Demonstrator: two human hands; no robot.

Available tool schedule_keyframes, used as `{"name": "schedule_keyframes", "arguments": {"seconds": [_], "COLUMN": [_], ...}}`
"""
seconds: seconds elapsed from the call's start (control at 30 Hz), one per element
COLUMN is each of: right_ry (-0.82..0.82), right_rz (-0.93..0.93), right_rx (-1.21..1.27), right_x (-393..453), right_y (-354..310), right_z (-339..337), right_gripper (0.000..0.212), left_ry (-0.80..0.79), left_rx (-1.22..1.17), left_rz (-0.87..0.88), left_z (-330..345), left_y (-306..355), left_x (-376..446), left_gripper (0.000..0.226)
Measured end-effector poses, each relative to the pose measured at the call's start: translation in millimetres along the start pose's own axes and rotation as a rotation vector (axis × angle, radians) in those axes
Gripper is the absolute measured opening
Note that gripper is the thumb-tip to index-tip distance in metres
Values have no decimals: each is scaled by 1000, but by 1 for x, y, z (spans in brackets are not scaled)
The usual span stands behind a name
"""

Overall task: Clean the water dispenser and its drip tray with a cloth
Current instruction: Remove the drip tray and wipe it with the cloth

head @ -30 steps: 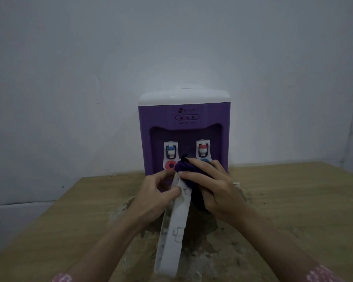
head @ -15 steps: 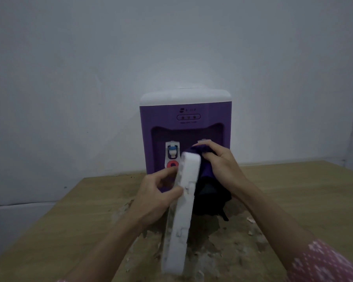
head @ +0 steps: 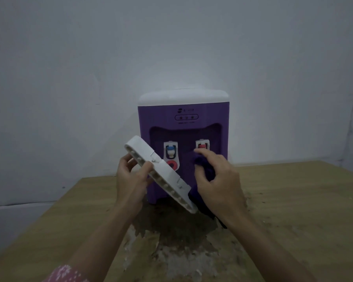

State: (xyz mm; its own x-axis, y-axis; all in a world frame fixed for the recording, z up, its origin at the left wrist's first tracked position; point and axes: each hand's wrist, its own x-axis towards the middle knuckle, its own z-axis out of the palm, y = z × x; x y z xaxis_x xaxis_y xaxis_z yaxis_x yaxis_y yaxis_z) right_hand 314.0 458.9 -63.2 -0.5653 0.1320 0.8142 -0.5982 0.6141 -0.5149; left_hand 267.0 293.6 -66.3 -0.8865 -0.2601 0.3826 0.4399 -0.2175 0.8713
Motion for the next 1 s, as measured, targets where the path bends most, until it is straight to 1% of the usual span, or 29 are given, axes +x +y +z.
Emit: {"name": "schedule_keyframes", "arguments": {"seconds": [0.1, 0.17, 0.27, 0.33, 0.4, 0.47, 0.5, 0.57, 0.63, 0.7, 0.77, 0.83, 0.93, 1.0], "right_ry": [-93, -110, -46, 12, 0, -69, -97, -114, -79, -21, 28, 29, 12, 40], "right_rz": [-134, -208, -290, -384, -490, -548, -545, -465, -358, -303, -311, -362, -432, -410], "right_rx": [-80, -156, -237, -318, -414, -457, -459, -419, -358, -305, -285, -311, -389, -388], "right_x": [-11, -17, -19, -17, -16, -17, -17, -18, -17, -15, -12, -11, -10, -11], "right_y": [-8, -11, -13, -14, -13, -7, -4, 2, 2, -6, -16, -23, -15, 0], "right_z": [13, 21, 27, 27, 26, 24, 22, 19, 21, 28, 36, 40, 31, 24], "right_gripper": [38, 40, 40, 34, 28, 29, 27, 36, 41, 37, 35, 32, 31, 29], "left_ry": [-38, -87, -149, -169, -145, -66, -19, 32, 23, 2, -6, 18, 39, 45], "left_rx": [-9, -2, -60, -98, -112, -158, -190, -214, -204, -190, -184, -211, -274, -281], "left_rz": [-6, -11, -59, -78, -64, -57, -56, -46, -36, -26, -29, -51, -42, -17], "left_z": [3, 5, 6, 6, 5, 3, 1, -3, -1, 4, 12, 16, 11, 6], "left_y": [-2, -2, -1, 1, 3, 6, 7, 8, 7, 2, -3, -5, -1, 4], "left_x": [-6, -8, -8, -7, -6, -4, -2, 1, -2, -9, -16, -19, -14, -10], "left_gripper": [37, 36, 28, 20, 20, 18, 16, 18, 26, 30, 36, 40, 32, 34]}}
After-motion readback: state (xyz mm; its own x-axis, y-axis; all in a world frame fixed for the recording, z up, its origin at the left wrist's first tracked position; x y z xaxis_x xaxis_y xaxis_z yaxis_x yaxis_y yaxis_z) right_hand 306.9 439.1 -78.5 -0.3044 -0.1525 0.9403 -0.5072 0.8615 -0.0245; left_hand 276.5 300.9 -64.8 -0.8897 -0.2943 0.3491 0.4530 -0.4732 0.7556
